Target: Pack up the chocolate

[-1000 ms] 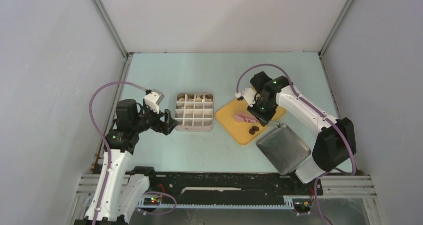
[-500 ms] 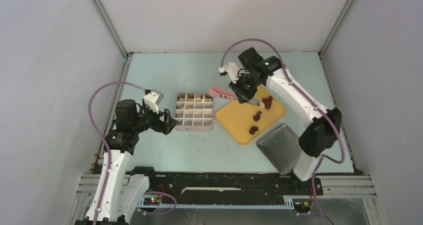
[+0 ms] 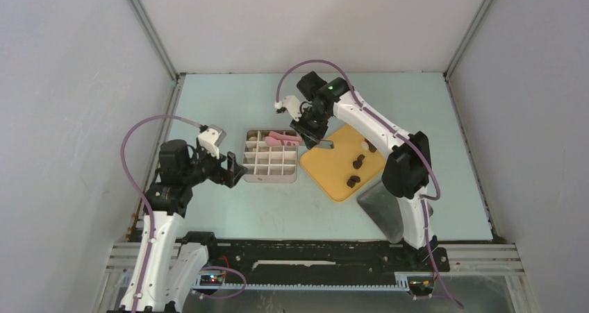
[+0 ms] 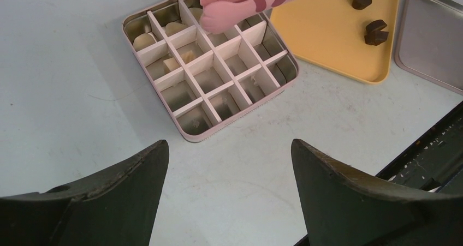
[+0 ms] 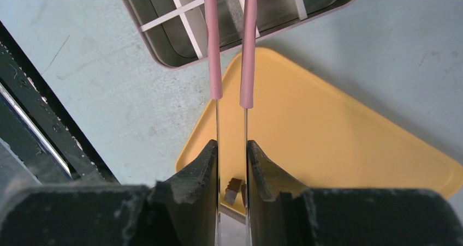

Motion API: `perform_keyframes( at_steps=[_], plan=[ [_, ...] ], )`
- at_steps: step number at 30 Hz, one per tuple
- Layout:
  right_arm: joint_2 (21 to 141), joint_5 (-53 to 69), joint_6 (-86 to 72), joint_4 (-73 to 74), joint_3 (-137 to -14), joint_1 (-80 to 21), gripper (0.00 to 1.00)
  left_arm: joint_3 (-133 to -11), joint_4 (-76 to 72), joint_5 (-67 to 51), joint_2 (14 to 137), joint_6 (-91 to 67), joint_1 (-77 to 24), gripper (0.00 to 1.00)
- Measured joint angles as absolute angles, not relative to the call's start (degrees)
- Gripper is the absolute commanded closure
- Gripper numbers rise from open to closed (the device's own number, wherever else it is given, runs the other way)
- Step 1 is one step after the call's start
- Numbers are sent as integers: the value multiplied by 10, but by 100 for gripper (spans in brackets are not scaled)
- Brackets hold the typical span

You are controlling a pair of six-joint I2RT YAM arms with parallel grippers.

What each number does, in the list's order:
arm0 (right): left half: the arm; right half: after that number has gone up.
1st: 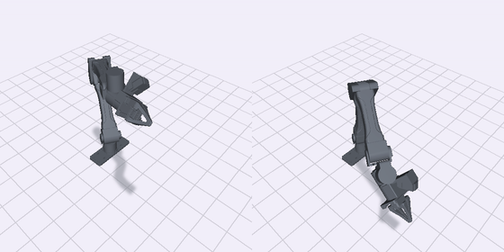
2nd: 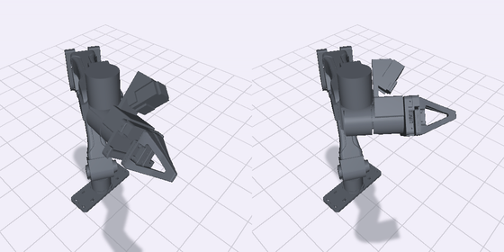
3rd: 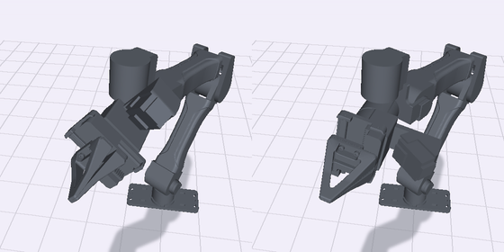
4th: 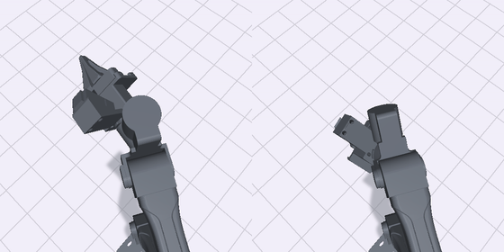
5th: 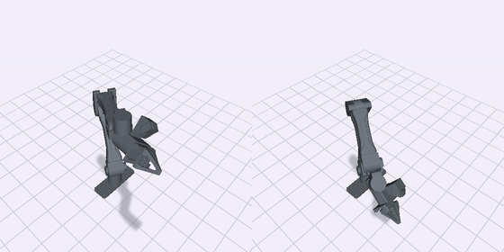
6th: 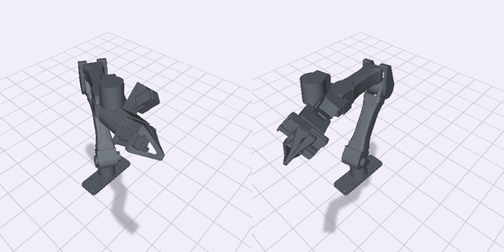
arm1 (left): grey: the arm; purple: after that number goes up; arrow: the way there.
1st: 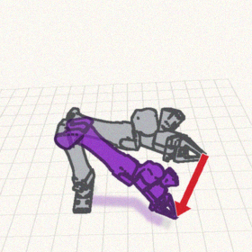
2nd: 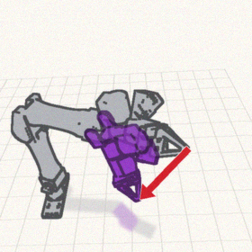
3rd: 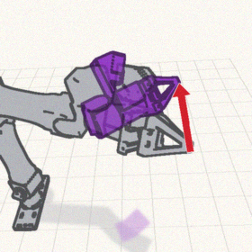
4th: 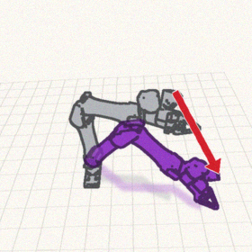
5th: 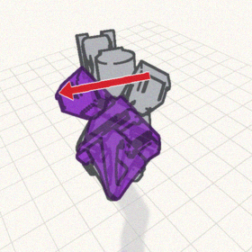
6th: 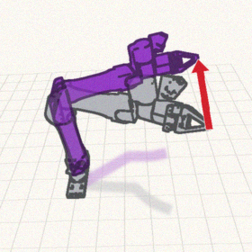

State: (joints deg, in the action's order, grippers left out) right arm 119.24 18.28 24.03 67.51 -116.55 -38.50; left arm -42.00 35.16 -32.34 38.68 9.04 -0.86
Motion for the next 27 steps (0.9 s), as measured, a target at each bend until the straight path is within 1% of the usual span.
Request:
perform_keyframes(
  at_steps=[6, 8, 11, 13, 27],
  plan=[
    [1207, 182, 240, 689, -1167, -385, 78, -420, 352, -323, 387, 90, -8, 14],
    [1208, 182, 240, 692, -1167, -385, 75, -420, 352, -323, 387, 90, -8, 14],
    [1208, 182, 241, 693, -1167, -385, 68, -420, 352, -323, 388, 90, -8, 14],
    [1208, 181, 241, 693, -1167, -385, 66, -420, 352, -323, 389, 90, -8, 14],
    [1203, 180, 239, 692, -1167, -380, 67, -420, 352, -323, 390, 90, -7, 14]
  ],
)
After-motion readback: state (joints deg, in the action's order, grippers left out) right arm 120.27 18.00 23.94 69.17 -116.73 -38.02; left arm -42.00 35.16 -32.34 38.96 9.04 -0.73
